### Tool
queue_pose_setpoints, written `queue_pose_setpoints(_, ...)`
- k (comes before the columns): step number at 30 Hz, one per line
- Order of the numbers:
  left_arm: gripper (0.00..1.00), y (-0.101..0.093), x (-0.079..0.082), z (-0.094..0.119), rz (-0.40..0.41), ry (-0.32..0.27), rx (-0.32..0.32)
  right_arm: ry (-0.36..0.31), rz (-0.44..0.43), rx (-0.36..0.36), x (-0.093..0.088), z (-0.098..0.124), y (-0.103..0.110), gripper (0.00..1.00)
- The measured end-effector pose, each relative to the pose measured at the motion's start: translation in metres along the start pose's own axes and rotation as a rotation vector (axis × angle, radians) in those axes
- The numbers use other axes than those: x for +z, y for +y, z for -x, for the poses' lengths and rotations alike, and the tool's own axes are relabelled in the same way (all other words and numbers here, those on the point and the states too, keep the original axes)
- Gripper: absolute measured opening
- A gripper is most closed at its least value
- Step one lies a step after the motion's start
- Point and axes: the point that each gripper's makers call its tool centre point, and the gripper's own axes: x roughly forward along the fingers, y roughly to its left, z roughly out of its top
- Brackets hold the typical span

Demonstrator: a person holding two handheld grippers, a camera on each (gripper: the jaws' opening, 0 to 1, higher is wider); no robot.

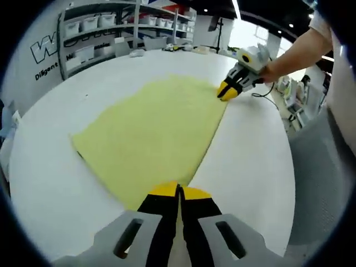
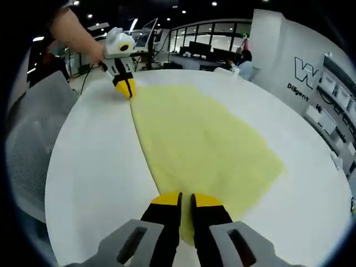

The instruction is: Fold the garment on the visible template until the final outline fits inside the template.

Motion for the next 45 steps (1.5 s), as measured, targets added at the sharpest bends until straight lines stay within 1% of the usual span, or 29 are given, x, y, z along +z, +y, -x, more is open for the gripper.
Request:
queue_pose_setpoints(2, 0.01, 0.007, 0.004, -0.004, 0.020, -0.014, 0.019, -0.005, 0.002, -0.010, 0.008, 0.001, 0.000, 0.00)
queue_pose_setpoints(4, 0.01, 0.008, 0.002, -0.009, 0.034, 0.000, 0.020, -0.030, 0.013, 0.002, 0.024, -0.006, 0.006, 0.00)
queue_pose_setpoints(6, 0.01, 0.008, -0.005, -0.015, 0.036, 0.027, 0.017, -0.051, 0.038, 0.018, 0.042, -0.018, 0.015, 0.00)
queue_pose_setpoints(7, 0.01, 0.006, -0.008, -0.016, 0.041, 0.038, 0.014, -0.069, 0.042, 0.037, 0.054, -0.027, 0.023, 0.00)
queue_pose_setpoints(8, 0.00, 0.007, -0.009, -0.016, 0.046, 0.040, 0.018, -0.079, 0.042, 0.049, 0.060, -0.033, 0.028, 0.00)
queue_pose_setpoints(9, 0.00, 0.007, -0.008, -0.015, 0.060, 0.029, 0.016, -0.083, 0.061, 0.072, 0.066, -0.042, 0.037, 0.00)
queue_pose_setpoints(11, 0.00, 0.009, -0.011, -0.013, 0.081, 0.027, 0.019, -0.070, 0.086, 0.110, 0.068, -0.051, 0.050, 0.01)
queue_pose_setpoints(12, 0.00, 0.010, -0.012, -0.012, 0.084, 0.026, 0.021, -0.051, 0.123, 0.128, 0.064, -0.055, 0.056, 0.01)
queue_pose_setpoints(13, 0.01, 0.010, -0.013, -0.010, 0.089, 0.026, 0.023, -0.042, 0.128, 0.127, 0.061, -0.055, 0.056, 0.01)
queue_pose_setpoints(14, 0.02, 0.012, -0.016, -0.007, 0.098, 0.026, 0.032, -0.037, 0.106, 0.115, 0.053, -0.052, 0.052, 0.01)
queue_pose_setpoints(15, 0.02, 0.013, -0.018, -0.004, 0.106, 0.025, 0.035, -0.086, 0.057, 0.113, 0.058, -0.049, 0.050, 0.01)
queue_pose_setpoints(16, 0.02, 0.016, -0.021, -0.001, 0.121, 0.022, 0.041, -0.059, 0.058, 0.093, 0.047, -0.041, 0.040, 0.00)
queue_pose_setpoints(21, 0.03, 0.021, -0.029, 0.007, 0.167, -0.012, 0.051, -0.037, 0.040, 0.059, 0.014, -0.011, 0.019, 0.00)
queue_pose_setpoints(24, 0.03, 0.019, -0.029, 0.007, 0.176, -0.019, 0.053, -0.016, 0.008, 0.017, -0.005, 0.005, 0.006, 0.00)
queue_pose_setpoints(25, 0.03, 0.019, -0.028, 0.007, 0.178, -0.018, 0.053, -0.021, -0.004, 0.006, -0.010, 0.010, 0.002, 0.00)
queue_pose_setpoints(29, 0.03, 0.021, -0.029, 0.009, 0.185, -0.013, 0.054, -0.017, -0.019, -0.013, -0.022, 0.019, -0.006, 0.00)
queue_pose_setpoints(31, 0.03, 0.023, -0.031, 0.012, 0.199, -0.012, 0.057, -0.021, -0.029, -0.012, -0.022, 0.022, -0.005, 0.00)
queue_pose_setpoints(33, 0.03, 0.025, -0.036, 0.016, 0.208, 0.001, 0.065, 0.000, -0.020, -0.006, -0.029, 0.024, -0.002, 0.00)
queue_pose_setpoints(34, 0.03, 0.025, -0.037, 0.018, 0.219, -0.006, 0.066, -0.020, -0.036, -0.012, -0.028, 0.027, -0.004, 0.00)
queue_pose_setpoints(35, 0.03, 0.027, -0.039, 0.020, 0.233, -0.009, 0.067, -0.019, -0.069, -0.021, -0.030, 0.029, -0.005, 0.00)
queue_pose_setpoints(37, 0.03, 0.028, -0.042, 0.023, 0.296, -0.040, 0.066, -0.011, -0.060, -0.021, -0.034, 0.031, -0.005, 0.00)
queue_pose_setpoints(38, 0.04, 0.032, -0.046, 0.027, 0.327, -0.040, 0.080, -0.008, -0.064, -0.018, -0.032, 0.032, -0.005, 0.01)
queue_pose_setpoints(39, 0.07, 0.033, -0.046, 0.029, 0.344, -0.047, 0.087, -0.008, -0.073, -0.016, -0.034, 0.033, -0.005, 0.01)
queue_pose_setpoints(40, 0.10, 0.036, -0.050, 0.031, 0.352, -0.037, 0.103, -0.007, -0.079, -0.016, -0.035, 0.033, -0.006, 0.02)
queue_pose_setpoints(41, 0.09, 0.038, -0.053, 0.032, 0.357, -0.051, 0.098, -0.008, -0.117, -0.021, -0.038, 0.035, -0.008, 0.03)
queue_pose_setpoints(42, 0.03, 0.038, -0.063, 0.035, 0.391, -0.014, 0.112, -0.009, -0.125, -0.025, -0.039, 0.036, -0.009, 0.04)
queue_pose_setpoints(43, 0.04, 0.041, -0.062, 0.036, 0.383, -0.041, 0.113, 0.011, -0.141, -0.033, -0.044, 0.037, -0.011, 0.07)
queue_pose_setpoints(44, 0.03, 0.043, -0.067, 0.040, 0.407, -0.024, 0.129, 0.006, -0.188, -0.036, -0.045, 0.040, -0.011, 0.07)
queue_pose_setpoints(45, 0.03, 0.043, -0.067, 0.044, 0.402, -0.030, 0.138, 0.009, -0.190, -0.047, -0.048, 0.043, -0.015, 0.09)
